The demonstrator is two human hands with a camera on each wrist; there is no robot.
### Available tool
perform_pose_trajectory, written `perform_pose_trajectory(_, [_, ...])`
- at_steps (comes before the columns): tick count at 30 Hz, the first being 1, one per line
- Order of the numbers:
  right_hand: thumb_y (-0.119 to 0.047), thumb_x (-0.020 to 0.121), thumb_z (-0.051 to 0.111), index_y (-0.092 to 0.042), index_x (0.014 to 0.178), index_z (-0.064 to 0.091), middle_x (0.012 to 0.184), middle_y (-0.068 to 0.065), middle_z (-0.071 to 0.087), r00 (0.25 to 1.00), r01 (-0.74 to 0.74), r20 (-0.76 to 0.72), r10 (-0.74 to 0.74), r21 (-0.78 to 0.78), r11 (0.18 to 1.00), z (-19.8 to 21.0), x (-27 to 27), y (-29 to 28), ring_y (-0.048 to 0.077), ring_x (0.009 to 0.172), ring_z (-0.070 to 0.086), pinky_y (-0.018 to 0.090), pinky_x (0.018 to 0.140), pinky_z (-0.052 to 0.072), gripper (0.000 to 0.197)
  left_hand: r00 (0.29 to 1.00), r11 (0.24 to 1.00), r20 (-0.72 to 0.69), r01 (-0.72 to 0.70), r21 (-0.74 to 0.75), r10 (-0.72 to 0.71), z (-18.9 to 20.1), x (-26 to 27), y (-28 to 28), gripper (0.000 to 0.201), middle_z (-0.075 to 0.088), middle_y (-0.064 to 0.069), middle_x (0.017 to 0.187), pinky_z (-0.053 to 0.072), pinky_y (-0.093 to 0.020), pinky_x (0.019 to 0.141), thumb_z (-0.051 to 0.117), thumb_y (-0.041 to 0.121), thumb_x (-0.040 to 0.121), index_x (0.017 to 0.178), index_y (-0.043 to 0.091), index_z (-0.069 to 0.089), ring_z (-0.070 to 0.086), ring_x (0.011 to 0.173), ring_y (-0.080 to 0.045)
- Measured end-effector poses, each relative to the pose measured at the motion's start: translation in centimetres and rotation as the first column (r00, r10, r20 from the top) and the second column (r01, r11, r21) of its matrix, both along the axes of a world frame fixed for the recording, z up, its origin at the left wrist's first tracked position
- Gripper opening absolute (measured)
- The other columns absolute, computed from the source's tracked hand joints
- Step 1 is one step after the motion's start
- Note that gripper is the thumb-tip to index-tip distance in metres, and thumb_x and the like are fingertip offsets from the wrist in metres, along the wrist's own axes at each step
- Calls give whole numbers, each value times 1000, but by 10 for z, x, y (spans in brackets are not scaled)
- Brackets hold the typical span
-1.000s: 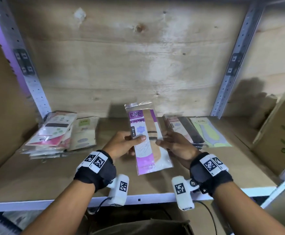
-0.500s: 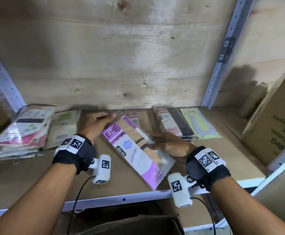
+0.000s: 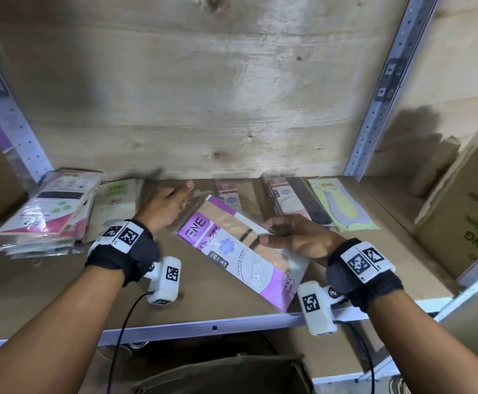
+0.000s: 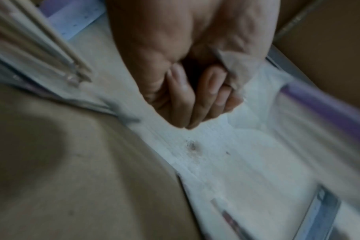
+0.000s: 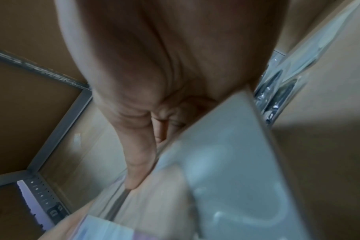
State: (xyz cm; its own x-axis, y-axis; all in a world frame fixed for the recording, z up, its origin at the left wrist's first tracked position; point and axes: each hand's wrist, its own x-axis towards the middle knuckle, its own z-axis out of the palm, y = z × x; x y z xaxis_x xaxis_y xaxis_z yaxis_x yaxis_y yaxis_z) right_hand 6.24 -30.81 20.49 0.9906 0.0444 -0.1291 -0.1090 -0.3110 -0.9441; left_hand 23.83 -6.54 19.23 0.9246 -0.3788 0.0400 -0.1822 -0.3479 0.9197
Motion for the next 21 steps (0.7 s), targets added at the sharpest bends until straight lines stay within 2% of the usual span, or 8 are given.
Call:
perform_pose_trajectory(6, [-27,81,75,-6,98,70,87,21,66,999,-43,2,43,-4,999,2,3,6,13,69,59,24,73,49,28,936,975,-331,52,-217,-123,12,-16,13,43,71,-7,79,46,-32,60,62,55,87,84,12,68,66,60,-20])
perform_pose_trajectory(10, [-29,78,76,-3,98,69,95,32,63,999,-54,2,54,9,998,1,9,11,26,81,53,42,79,46,34,938,974,-331,32,-224,-107,18,-21,22,36,77,3,77,52,-28,61,60,58,88,91,24,72,70,67,-17])
perform_pose_trajectory(14, [-14,84,72,0,96,67,92,17,69,998,-56,19,56,49,997,0,13,18,18,79,61,25,75,47,19,918,954,-352,79,-289,-182,24,-29,31,56,61,-22,62,45,-24,55,51,52,96,85,-2,63,55,51,-39])
perform_pose_trajectory(15, [-7,87,69,2,95,65,86,10,72,998,-61,13,61,59,996,-1,14,18,13,75,63,21,73,48,13,913,943,-351,92,-321,-209,25,-31,31,36,59,-16,55,46,-22,50,49,46,99,88,21,74,55,45,-32])
perform_pose_trajectory(16, [0,90,65,2,93,63,77,-1,72,997,-74,8,73,61,995,-3,15,18,6,68,63,16,68,48,4,923,936,-329,80,-344,-200,26,-31,32,34,64,-7,59,49,-23,49,50,41,101,122,15,50,60,46,-22])
perform_pose_trajectory(17, [4,91,61,1,90,61,68,-9,70,996,-89,3,89,63,994,-3,16,18,0,62,62,12,64,47,4,940,947,-308,46,-319,-149,27,-30,33,33,69,-3,70,51,-25,54,52,40,100,110,14,69,65,54,-18])
perform_pose_trajectory(19, [8,93,57,2,91,60,67,-10,69,993,-113,-7,114,45,993,-2,15,23,-3,62,61,10,65,47,7,973,968,-230,-30,-250,-30,27,-26,37,32,66,-4,71,46,-26,60,54,52,95,89,23,65,60,57,-18])
perform_pose_trajectory(21, [7,92,58,12,100,59,87,9,71,994,-105,14,105,22,994,0,14,31,9,78,65,20,80,48,10,979,977,-191,-103,-188,67,27,-21,49,51,61,3,61,38,-22,53,50,65,90,65,24,66,51,50,-12])
